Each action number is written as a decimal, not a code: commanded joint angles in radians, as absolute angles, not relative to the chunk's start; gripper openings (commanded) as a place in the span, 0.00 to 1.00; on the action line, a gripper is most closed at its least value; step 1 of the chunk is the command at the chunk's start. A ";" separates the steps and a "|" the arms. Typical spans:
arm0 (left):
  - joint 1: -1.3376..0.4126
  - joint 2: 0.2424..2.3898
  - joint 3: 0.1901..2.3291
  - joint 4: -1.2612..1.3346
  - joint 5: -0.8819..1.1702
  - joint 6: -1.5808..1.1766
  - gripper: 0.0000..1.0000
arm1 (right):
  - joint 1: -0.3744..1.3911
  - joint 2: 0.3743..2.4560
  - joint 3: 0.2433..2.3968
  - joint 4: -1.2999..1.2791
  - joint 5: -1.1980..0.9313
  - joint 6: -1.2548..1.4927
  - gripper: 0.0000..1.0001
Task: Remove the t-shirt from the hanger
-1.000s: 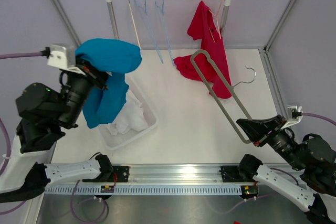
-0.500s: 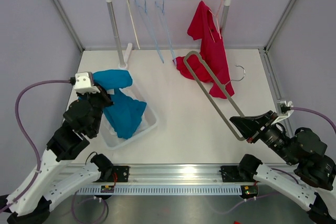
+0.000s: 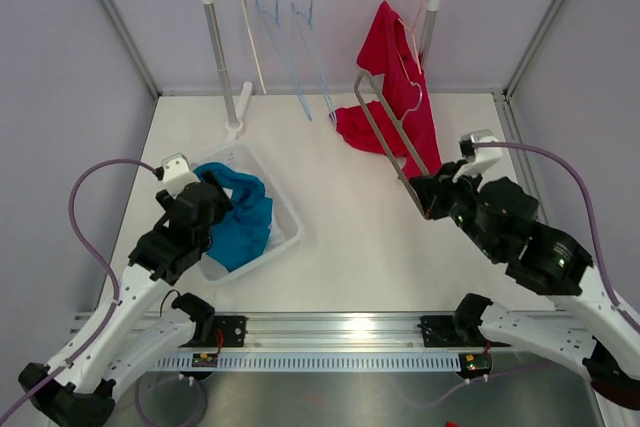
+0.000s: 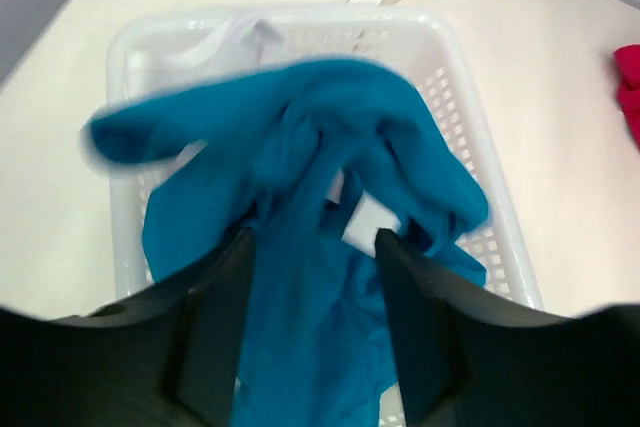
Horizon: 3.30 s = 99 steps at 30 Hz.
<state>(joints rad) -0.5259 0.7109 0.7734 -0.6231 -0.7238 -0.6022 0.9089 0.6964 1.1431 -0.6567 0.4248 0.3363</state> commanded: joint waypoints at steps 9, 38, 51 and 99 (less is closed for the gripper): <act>-0.466 0.620 0.799 -0.552 -0.419 -0.635 0.99 | 0.871 1.066 1.330 -0.401 0.551 0.130 0.00; -0.466 0.120 0.657 -0.540 0.182 -0.387 0.99 | 0.601 1.788 2.014 -0.333 0.348 0.006 0.00; -0.440 0.143 0.658 -0.538 0.201 -0.380 0.99 | 0.580 1.856 2.051 -0.339 0.327 0.011 0.00; -0.393 0.158 0.652 -0.534 0.229 -0.377 0.99 | 0.215 1.844 2.088 -0.586 0.032 0.006 0.33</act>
<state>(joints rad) -0.3988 0.1570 0.6514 -0.5743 0.1989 -0.3916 0.2096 1.8240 2.0426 -0.5793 0.0334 0.0387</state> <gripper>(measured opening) 0.988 0.348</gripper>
